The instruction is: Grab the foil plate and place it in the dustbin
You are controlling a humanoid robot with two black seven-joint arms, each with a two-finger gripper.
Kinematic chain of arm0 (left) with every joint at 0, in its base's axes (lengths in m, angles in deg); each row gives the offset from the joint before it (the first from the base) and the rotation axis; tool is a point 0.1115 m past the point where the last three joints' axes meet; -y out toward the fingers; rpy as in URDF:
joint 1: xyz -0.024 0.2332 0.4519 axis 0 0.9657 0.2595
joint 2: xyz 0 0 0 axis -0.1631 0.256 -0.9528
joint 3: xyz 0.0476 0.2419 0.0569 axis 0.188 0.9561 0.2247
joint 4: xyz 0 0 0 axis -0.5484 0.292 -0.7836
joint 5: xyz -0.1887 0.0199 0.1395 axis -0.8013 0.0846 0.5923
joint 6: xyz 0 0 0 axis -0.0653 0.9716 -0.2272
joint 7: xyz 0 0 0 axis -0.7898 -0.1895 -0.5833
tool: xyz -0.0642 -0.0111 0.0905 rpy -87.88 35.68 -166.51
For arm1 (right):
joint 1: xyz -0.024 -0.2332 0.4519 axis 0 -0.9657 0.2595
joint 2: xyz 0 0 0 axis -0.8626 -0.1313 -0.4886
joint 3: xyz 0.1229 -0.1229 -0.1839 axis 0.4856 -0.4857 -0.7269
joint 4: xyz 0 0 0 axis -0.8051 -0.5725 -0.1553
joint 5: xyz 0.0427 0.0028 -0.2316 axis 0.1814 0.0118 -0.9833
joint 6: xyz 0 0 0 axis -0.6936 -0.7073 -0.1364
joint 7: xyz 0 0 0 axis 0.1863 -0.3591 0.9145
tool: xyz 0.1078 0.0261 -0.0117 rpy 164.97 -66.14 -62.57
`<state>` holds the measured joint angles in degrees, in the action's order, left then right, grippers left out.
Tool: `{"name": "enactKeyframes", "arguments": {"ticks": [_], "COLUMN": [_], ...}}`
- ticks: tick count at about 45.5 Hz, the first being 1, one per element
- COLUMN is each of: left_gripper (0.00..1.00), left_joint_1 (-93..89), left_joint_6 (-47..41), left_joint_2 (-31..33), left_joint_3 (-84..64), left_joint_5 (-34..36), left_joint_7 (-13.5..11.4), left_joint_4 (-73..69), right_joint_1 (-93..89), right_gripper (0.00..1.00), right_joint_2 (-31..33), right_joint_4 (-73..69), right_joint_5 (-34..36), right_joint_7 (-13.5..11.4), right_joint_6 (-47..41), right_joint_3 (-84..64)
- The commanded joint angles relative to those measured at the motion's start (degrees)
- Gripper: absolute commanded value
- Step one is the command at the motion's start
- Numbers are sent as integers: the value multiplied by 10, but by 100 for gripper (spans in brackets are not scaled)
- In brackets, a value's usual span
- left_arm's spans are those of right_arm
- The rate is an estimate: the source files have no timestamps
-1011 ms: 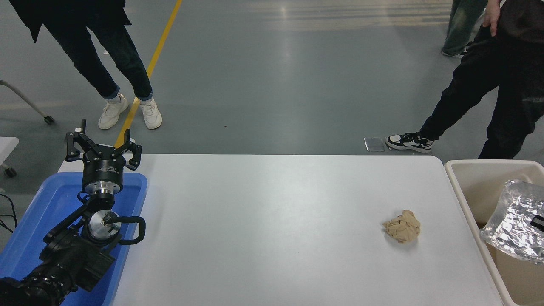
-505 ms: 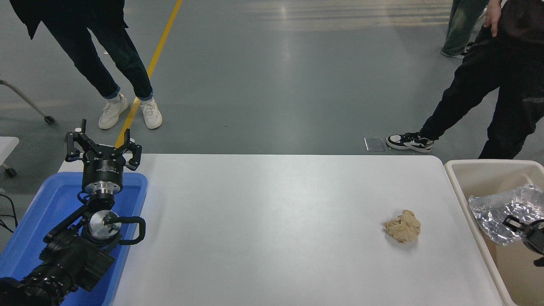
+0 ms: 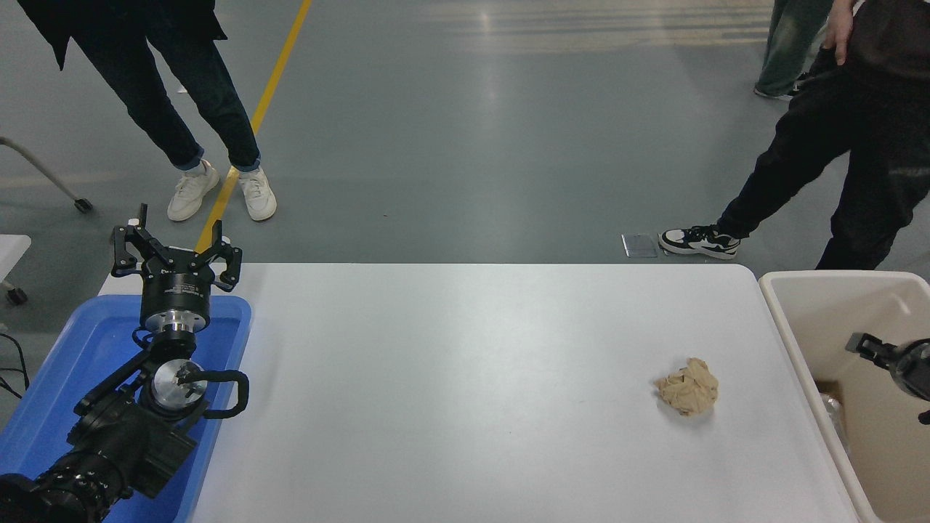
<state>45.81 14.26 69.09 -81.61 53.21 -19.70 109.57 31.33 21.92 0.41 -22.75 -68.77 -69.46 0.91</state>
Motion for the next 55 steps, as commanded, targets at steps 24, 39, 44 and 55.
{"name": "enactKeyframes", "arguments": {"ticks": [24, 39, 44, 55], "left_gripper": [99, 99, 99, 99], "left_joint_1": [0, 0, 0, 0], "left_joint_6": [1, 1, 0, 0], "left_joint_2": [0, 0, 0, 0], "left_joint_3": [0, 0, 0, 0], "left_joint_5": [0, -1, -1, -1], "left_joint_7": [0, 0, 0, 0], "left_joint_4": [0, 0, 0, 0], "right_joint_1": [598, 637, 655, 706], "right_gripper": [100, 100, 100, 100], "right_joint_2": [-55, -200, -204, -208], "right_joint_4": [-486, -483, -487, -520], "right_joint_5": [226, 303, 328, 383], "right_joint_7": [0, 1, 1, 1], "right_joint_6": [-280, -280, -281, -318], "right_joint_3": [-242, -326, -340, -341]}}
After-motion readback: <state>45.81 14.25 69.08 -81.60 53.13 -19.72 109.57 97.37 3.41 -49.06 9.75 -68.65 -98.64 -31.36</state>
